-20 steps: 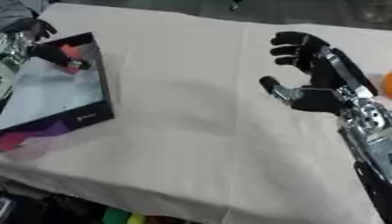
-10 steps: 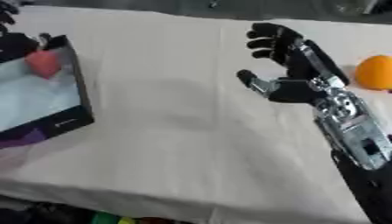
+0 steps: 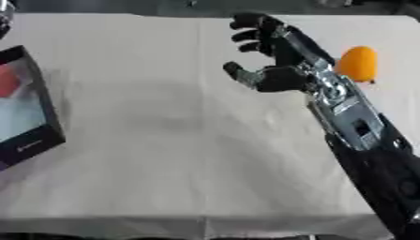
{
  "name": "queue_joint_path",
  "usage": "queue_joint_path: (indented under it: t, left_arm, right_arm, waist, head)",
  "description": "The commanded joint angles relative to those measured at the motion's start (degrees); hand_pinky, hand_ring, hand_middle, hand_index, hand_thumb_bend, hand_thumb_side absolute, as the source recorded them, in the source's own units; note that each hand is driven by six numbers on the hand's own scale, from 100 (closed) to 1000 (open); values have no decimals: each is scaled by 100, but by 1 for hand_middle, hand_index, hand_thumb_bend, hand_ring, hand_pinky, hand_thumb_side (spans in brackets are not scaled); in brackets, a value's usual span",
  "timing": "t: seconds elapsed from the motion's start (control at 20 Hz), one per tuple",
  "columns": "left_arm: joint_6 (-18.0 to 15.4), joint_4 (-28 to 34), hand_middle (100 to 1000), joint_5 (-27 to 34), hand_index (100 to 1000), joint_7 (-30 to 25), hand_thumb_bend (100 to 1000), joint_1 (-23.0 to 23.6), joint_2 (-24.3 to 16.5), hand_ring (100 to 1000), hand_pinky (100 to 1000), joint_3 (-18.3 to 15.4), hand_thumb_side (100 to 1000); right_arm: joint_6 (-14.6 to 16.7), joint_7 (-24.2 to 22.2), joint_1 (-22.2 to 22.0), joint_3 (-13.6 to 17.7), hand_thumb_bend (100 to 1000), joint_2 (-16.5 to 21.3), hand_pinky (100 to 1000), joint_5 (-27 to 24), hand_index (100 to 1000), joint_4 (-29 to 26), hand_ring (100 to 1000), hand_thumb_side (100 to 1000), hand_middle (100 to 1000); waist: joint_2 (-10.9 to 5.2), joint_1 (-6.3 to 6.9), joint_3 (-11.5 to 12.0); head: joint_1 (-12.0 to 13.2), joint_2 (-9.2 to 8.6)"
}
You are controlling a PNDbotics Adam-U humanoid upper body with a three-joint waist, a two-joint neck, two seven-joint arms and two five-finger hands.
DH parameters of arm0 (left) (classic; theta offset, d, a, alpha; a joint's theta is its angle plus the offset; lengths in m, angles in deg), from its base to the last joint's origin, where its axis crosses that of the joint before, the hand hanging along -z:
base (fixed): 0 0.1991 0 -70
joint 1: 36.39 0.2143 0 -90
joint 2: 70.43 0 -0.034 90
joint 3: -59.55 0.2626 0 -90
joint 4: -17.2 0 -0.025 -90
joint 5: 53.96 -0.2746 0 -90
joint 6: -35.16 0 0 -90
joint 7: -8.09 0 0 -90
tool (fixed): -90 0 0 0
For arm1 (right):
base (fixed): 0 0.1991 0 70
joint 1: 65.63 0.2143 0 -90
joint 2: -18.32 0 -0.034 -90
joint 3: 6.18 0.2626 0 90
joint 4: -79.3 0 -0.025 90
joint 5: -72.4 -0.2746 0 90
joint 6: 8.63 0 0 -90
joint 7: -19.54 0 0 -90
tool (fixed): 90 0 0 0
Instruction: Pick up the objects with one hand, pass them to the other hand, and then place them into the box on the other side of the table.
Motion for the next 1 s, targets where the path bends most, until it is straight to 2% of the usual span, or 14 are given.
queue_joint_path:
  t: [0.05, 0.2, 0.25, 0.3, 0.5, 1.0]
  left_arm:
    - [-86, 205, 765, 67, 889, 25, 211, -20, 255, 809, 827, -135, 773]
    - [-32, 248, 765, 83, 889, 74, 211, -7, 359, 809, 827, -144, 773]
    - [-38, 276, 768, 80, 890, 87, 218, -11, 386, 815, 833, -144, 764]
    - [-39, 297, 768, 71, 889, 93, 218, -9, 405, 815, 833, -139, 763]
    - [7, 302, 768, 39, 887, 95, 217, 20, 419, 815, 832, -126, 762]
    - [60, 309, 763, 10, 881, 126, 203, 32, 420, 812, 830, -129, 738]
  right_arm:
    - [-60, -356, 301, 248, 444, 288, 820, 313, 874, 163, 839, 100, 835]
    - [-20, -615, 433, 354, 444, 322, 820, 432, 874, 388, 839, 100, 835]
    - [-43, -774, 545, 344, 421, 383, 832, 521, 885, 543, 860, 131, 861]
    - [-38, -973, 674, 366, 497, 419, 834, 628, 883, 729, 862, 113, 863]
    - [117, -1495, 1039, 533, 558, 511, 840, 1063, 888, 1396, 871, 106, 873]
    - [563, -1975, 1463, 773, 514, 730, 853, 2374, 889, 2642, 885, 177, 876]
  waist:
    - [-188, 64, 9]
    - [-191, 73, 17]
    - [-197, 78, 37]
    - [-200, 84, 53]
    - [-204, 82, 93]
    - [-238, 65, 121]
  head:
    - [-52, 64]
    - [-53, 78]
    - [-69, 79]
    - [-79, 75]
    - [-129, 49]
    - [-166, -22]
